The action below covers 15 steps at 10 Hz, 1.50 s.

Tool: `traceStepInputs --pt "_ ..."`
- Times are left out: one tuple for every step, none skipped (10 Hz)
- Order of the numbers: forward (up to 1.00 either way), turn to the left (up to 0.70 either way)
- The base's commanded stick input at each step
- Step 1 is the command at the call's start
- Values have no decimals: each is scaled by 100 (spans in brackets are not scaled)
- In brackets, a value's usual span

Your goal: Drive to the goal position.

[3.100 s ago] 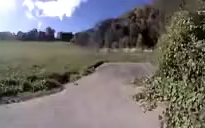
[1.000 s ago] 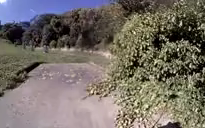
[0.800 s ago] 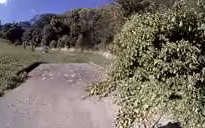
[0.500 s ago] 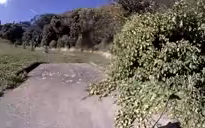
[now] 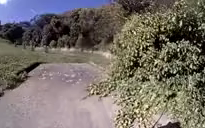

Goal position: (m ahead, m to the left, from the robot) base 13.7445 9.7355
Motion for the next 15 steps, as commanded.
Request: traceStepInputs --pt "100 0" --pt "100 0" --pt "100 0" --pt "100 0" --pt "100 0" --pt "100 0" --pt "100 0" --pt "100 0" --pt "100 0" --pt "100 0" --pt "100 0" --pt "100 0" --pt "100 0" --pt "100 0" --pt "100 0"
